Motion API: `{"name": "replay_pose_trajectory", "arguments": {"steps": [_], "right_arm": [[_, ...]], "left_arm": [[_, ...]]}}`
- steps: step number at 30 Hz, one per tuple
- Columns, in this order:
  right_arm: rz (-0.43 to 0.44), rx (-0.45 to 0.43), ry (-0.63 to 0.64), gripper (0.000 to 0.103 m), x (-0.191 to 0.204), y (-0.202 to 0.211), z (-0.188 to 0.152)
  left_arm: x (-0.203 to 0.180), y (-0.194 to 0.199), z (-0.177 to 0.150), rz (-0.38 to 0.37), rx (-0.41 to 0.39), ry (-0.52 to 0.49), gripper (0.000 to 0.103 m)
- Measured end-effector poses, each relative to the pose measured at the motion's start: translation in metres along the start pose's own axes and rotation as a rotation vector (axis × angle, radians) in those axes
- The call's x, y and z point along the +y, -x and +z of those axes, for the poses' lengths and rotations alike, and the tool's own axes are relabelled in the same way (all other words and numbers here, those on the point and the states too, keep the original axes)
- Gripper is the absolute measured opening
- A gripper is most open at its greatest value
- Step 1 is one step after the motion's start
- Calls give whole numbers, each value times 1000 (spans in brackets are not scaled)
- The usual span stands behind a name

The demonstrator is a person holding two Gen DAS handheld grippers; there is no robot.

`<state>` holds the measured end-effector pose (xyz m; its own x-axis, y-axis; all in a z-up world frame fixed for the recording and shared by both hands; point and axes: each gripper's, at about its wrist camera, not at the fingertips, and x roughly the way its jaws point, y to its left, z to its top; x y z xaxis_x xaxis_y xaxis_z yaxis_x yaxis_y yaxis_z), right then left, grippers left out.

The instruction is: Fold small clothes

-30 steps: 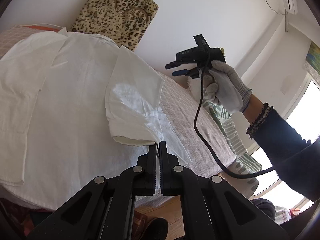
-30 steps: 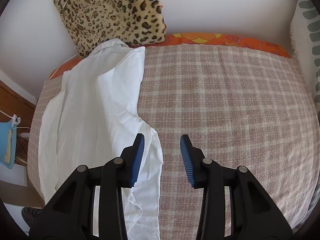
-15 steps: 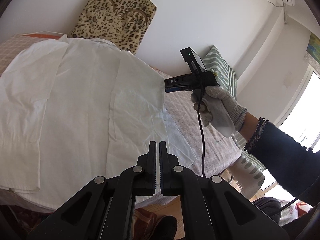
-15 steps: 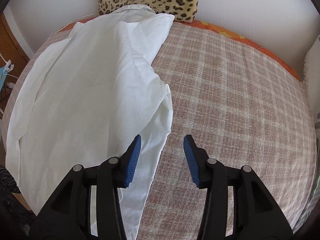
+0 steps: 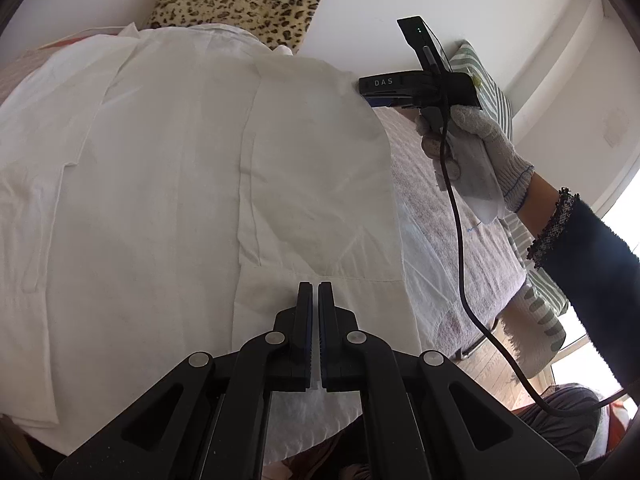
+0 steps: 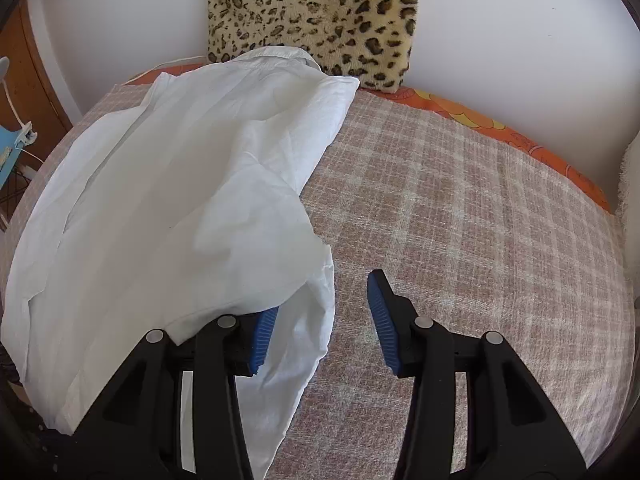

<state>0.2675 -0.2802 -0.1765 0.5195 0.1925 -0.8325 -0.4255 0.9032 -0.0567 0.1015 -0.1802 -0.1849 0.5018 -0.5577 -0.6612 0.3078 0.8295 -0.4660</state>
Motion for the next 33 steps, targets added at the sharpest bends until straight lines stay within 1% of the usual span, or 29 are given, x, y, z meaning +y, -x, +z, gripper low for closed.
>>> {"name": "replay_pose_trajectory", "arguments": {"steps": [1, 2, 3, 4, 6, 7, 9, 10, 11, 13, 14, 16, 17, 18, 19, 20, 21, 22, 23, 24, 26, 27, 32, 33], "right_arm": [[20, 9, -18, 42, -4, -5, 1], [43, 11, -39, 33, -8, -10, 1], [63, 19, -62, 4, -11, -13, 1], [67, 15, -87, 2, -15, -14, 1], [28, -19, -120, 2, -26, -9, -2], [4, -27, -164, 2, -38, -7, -4], [-15, -21, -293, 2, -70, -6, -12], [-19, -16, -335, 2, -82, -6, -17], [2, -15, -355, 2, -90, -4, -21], [104, -10, -372, 2, -97, 1, -26], [150, -11, -359, 2, -95, 5, -28], [131, -7, -277, 2, -82, 11, -28], [139, -6, -241, 2, -75, 12, -28], [166, -7, -222, 3, -70, 12, -30], [183, -6, -203, 8, -66, 12, -31], [178, -9, -171, 12, -59, 11, -32], [156, -14, -131, 27, -52, 10, -33], [128, -28, -90, 51, -45, 9, -32], [106, -49, -56, 61, -38, 9, -32], [95, -77, -24, 68, -31, 10, -29], [109, -113, 27, 68, -20, 8, -22], [114, -117, 48, 68, -15, 6, -17], [145, -85, 93, 68, -6, -9, -8], [151, -91, 95, 60, -5, -9, -8]], "left_arm": [[2, 0, 1, -1, 4, 6, 1], [3, 0, 1, 1, 2, 12, 1], [5, 1, 2, 6, -4, 13, 1], [5, 1, 5, 12, -10, 14, 1], [7, 0, 7, 16, -13, 14, 1], [7, -2, 7, 15, -3, 12, 1], [8, -6, 5, 18, 2, 12, 1], [9, -6, 4, 16, -2, 13, 1], [8, -6, 5, 15, -4, 8, 1], [7, -6, 5, 15, -6, 0, 1], [7, -6, 5, 14, -6, -1, 1], [7, -6, 6, 12, -5, -5, 1], [7, -6, 6, 10, -4, -3, 1], [7, -7, 7, 10, -2, 0, 1], [7, -7, 7, 10, -1, -1, 1], [7, -7, 8, 10, 0, -2, 1], [6, -7, 8, 11, 1, -4, 1], [5, -8, 8, 13, 2, -7, 1], [5, -8, 8, 14, 2, -9, 1], [5, -8, 8, 15, 2, -11, 1], [4, -8, 7, 18, 2, -17, 1], [4, -8, 8, 19, 2, -18, 1], [4, -8, 9, 16, 6, 4, 1], [3, -8, 9, 19, 8, 4, 1]]}}
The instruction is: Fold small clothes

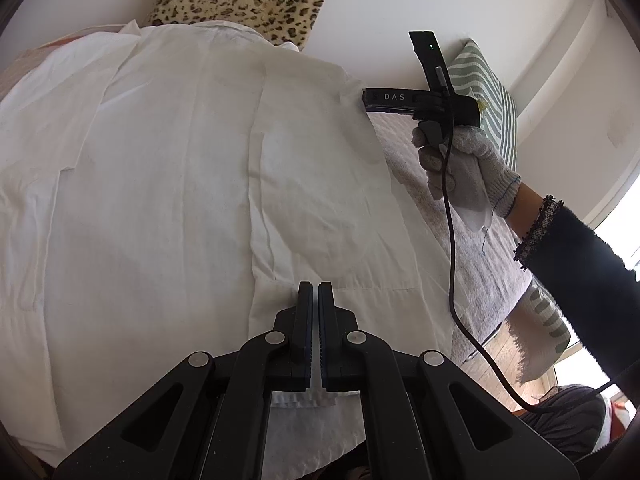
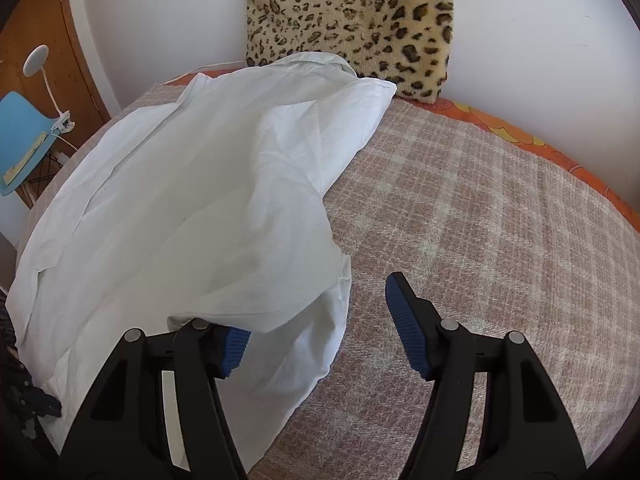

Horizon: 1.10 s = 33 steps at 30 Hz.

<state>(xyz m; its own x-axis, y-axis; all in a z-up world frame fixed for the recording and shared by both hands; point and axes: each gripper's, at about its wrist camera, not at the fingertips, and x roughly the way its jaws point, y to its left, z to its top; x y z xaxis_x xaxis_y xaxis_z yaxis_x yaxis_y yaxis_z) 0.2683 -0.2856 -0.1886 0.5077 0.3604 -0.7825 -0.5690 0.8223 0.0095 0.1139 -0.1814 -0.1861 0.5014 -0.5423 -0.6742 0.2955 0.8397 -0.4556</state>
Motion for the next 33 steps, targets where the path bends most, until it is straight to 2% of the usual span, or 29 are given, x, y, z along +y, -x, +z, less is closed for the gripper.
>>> {"name": "replay_pose_trajectory", "arguments": {"steps": [2, 3, 4, 5, 6, 7, 9, 11, 13, 15, 17, 19, 22, 26, 27, 29, 30, 31, 33], "right_arm": [[36, 1, -30, 35, -1, -3, 3], [40, 14, -56, 9, -3, -6, 4], [50, 16, -75, 8, -5, -7, 4], [43, 6, -73, 8, -5, -5, 4], [19, 5, -66, 7, -6, -4, 3], [-2, 4, -64, 6, -7, -2, 3], [-12, 7, -96, 6, -16, 0, 4], [-15, -6, -127, 6, -24, 4, 4], [-12, -13, -145, 6, -27, 6, 6], [-63, 2, -141, 5, -27, 4, 6], [-98, 27, -179, 5, -33, -2, 6], [-128, 25, -194, 5, -37, -4, 5], [-126, 25, -216, 5, -42, -4, 6], [-129, 120, -238, 5, -47, -4, 4], [-152, 137, -234, 9, -48, 1, 1], [-223, 141, -253, 24, -53, 20, -11], [-248, 139, -281, 35, -56, 32, -18], [-238, 127, -323, 38, -59, 45, -26], [-79, 88, -449, 38, -63, 70, -44]], "left_arm": [[2, 3, 2, 1, -2, 24, 1], [4, 8, 3, 9, -12, 43, 2], [7, 13, 4, 29, -26, 59, 2], [10, 18, 5, 49, -34, 78, 10], [14, 22, 5, 67, -35, 98, 27], [19, 24, 6, 76, -30, 126, 35], [26, 19, 5, 45, -1, 165, 36], [20, 16, 6, 58, 11, 132, 36], [10, 10, 6, 41, 39, 80, 35], [4, 7, 2, 55, 39, 45, 13], [7, 6, 1, 35, 38, 66, 3], [8, 6, 1, 27, 37, 96, 3], [4, 8, 2, -29, 34, 152, 2], [2, 11, 3, -24, 28, 147, 2], [5, 11, 4, -29, 28, 160, 2], [10, 12, 5, -34, 20, 168, 2], [12, 12, 6, -40, 19, 169, 2], [12, 11, 6, -46, 20, 165, 2], [12, 10, 4, -53, 20, 158, 2]]}}
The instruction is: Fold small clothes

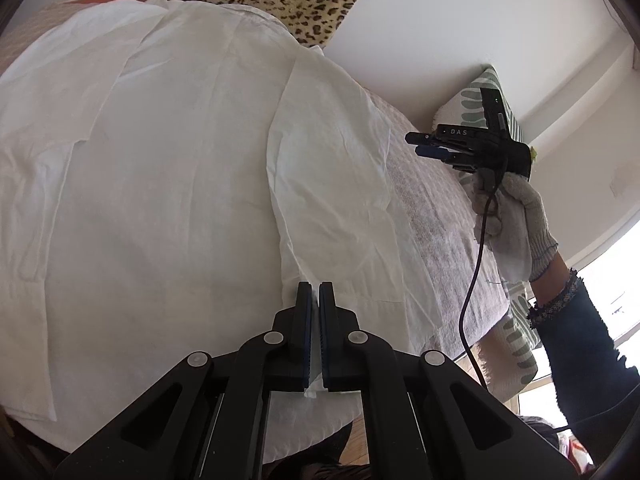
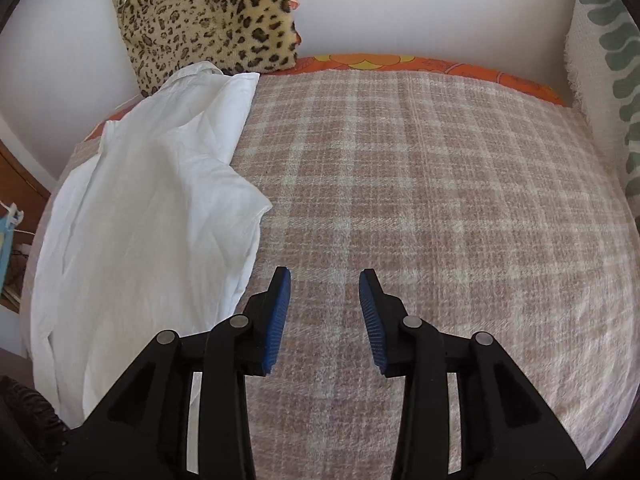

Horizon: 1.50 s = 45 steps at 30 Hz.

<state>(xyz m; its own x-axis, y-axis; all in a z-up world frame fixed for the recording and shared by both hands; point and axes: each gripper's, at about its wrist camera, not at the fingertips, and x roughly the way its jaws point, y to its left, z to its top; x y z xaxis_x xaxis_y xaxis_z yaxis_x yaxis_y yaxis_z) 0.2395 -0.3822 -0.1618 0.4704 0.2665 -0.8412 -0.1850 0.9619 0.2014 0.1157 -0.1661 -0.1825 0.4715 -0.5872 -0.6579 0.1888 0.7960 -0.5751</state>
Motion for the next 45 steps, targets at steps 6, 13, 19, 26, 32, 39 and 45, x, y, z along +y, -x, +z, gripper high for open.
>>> {"name": "replay_pose_trajectory", "arguments": {"steps": [6, 13, 19, 26, 32, 39, 45], "right_arm": [[274, 149, -115, 42, 12, -2, -49], [273, 251, -152, 42, 37, -31, -69], [200, 233, -140, 35, 51, -36, -60], [243, 238, -175, 35, 50, -11, -67], [314, 342, -239, 35, 55, -25, -92], [313, 302, -239, 6, 71, -27, -95], [263, 253, -168, 5, 72, 4, -79]], "left_arm": [[6, 1, -1, -27, 0, 18, 2], [10, 0, -1, -48, 6, 42, 2], [11, 5, -3, -65, 9, 46, 2], [18, 4, -1, -72, 14, 60, 2], [18, 4, 0, -76, 13, 57, 2], [10, 8, 1, -62, 4, 17, 2], [-10, 6, -1, -98, 8, -19, 2]]}}
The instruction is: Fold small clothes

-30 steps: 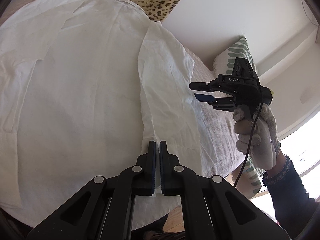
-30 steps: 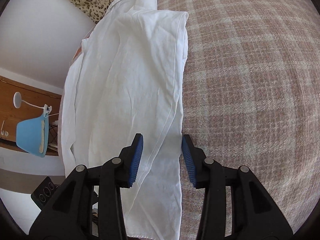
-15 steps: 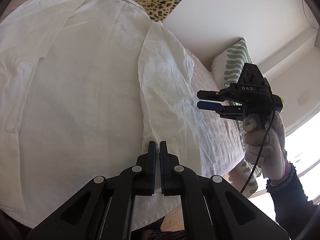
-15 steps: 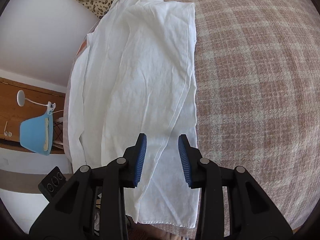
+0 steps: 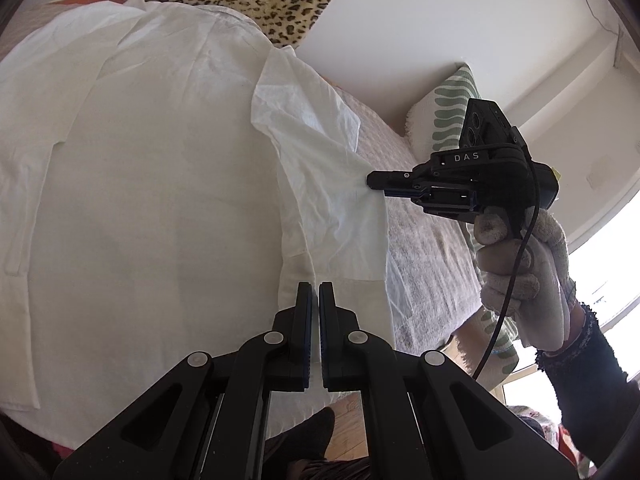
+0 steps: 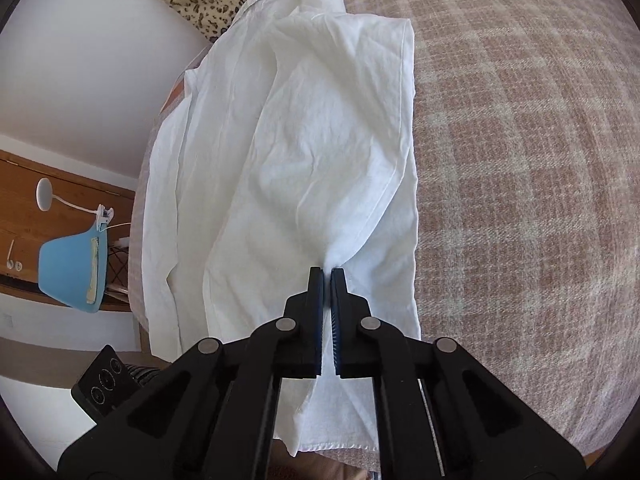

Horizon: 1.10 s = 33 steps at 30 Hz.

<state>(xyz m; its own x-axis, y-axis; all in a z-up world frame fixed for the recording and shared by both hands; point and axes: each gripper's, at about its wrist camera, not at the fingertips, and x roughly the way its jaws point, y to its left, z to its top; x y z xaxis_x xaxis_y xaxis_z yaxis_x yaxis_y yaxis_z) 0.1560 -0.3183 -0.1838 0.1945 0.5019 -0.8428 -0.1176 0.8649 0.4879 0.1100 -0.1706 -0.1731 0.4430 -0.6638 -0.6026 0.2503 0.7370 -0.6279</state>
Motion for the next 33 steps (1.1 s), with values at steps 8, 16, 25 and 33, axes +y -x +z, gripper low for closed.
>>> {"name": "replay_pose_trajectory", "arguments": {"steps": [8, 16, 25, 33], "right_arm": [[-11, 41, -30, 5, -20, 21, 3], [12, 98, -44, 34, -21, -6, -41], [13, 107, -18, 6, -5, -21, -66], [2, 73, 39, 4, 6, 21, -58]], "left_arm": [[-18, -23, -7, -58, 46, -1, 2], [5, 3, 5, 54, 14, -16, 24], [18, -16, 18, 37, 44, 22, 21], [-2, 0, 16, -93, 34, 37, 0]]}}
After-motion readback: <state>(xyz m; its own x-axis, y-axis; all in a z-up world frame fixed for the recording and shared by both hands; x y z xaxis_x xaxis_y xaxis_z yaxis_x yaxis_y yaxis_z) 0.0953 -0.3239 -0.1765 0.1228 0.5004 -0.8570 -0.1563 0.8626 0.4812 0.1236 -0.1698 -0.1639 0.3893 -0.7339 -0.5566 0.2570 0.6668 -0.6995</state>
